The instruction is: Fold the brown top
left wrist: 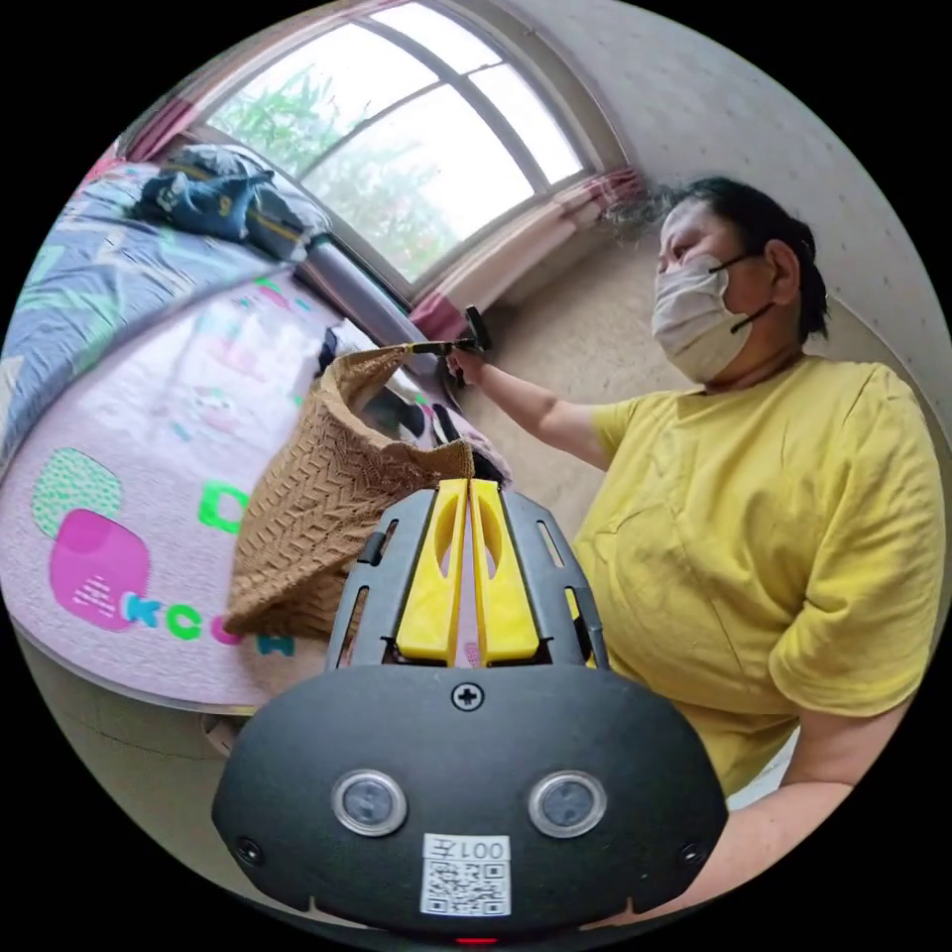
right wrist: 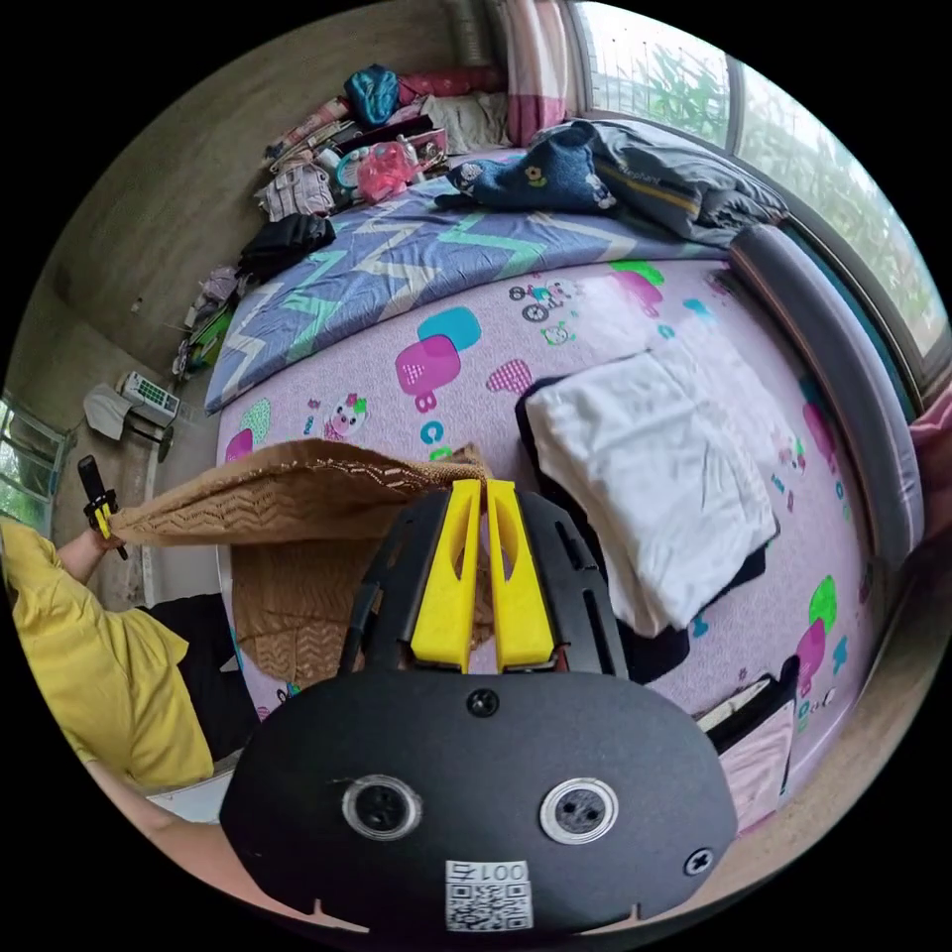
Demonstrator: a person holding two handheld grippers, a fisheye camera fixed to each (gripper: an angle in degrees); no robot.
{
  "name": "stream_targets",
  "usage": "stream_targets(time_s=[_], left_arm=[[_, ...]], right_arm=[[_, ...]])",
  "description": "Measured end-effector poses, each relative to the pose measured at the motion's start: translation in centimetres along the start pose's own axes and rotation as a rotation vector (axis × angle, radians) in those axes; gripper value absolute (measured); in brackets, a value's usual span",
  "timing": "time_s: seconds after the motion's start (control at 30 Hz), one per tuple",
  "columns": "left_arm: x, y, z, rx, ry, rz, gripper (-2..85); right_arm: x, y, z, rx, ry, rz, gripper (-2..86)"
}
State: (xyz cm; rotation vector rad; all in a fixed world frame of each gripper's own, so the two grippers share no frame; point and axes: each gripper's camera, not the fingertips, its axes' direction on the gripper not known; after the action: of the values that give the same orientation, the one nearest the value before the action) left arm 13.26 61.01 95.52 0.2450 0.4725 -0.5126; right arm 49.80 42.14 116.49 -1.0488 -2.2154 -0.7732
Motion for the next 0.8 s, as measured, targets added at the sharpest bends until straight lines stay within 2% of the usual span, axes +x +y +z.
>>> stream_targets(time_s=[0.1,0.27,0.53,0.7,0.8], left_arm=[[1.2,2.1,5.6,-0.124,0.057,-0.05,-1.5],[0.6,6.7,14.5,-0.372,-0.063,-0.125,-1.4],[3.4,8.7,20.6,-0.546,-0.054,-0.072,-1.3],[4.2,10.1,24.1,-0.669,-0.075,-0.042,-1.0],[4.4,10.7,25.8,-0.717,-0.098,-0.023,-0.5]], right_arm=[[2.6,6.8,0.3,-0.001,-0.04,0.057,0.5],[4.7,14.7,5.5,-0.078,-0.034,0.164,0.5],[4.4,16.8,5.7,-0.132,0.011,0.161,1.4],[4.8,17.8,5.6,-0.177,0.04,0.259,2.8],[4.3,19.9,4.2,-0.122,0.02,0.286,4.3]])
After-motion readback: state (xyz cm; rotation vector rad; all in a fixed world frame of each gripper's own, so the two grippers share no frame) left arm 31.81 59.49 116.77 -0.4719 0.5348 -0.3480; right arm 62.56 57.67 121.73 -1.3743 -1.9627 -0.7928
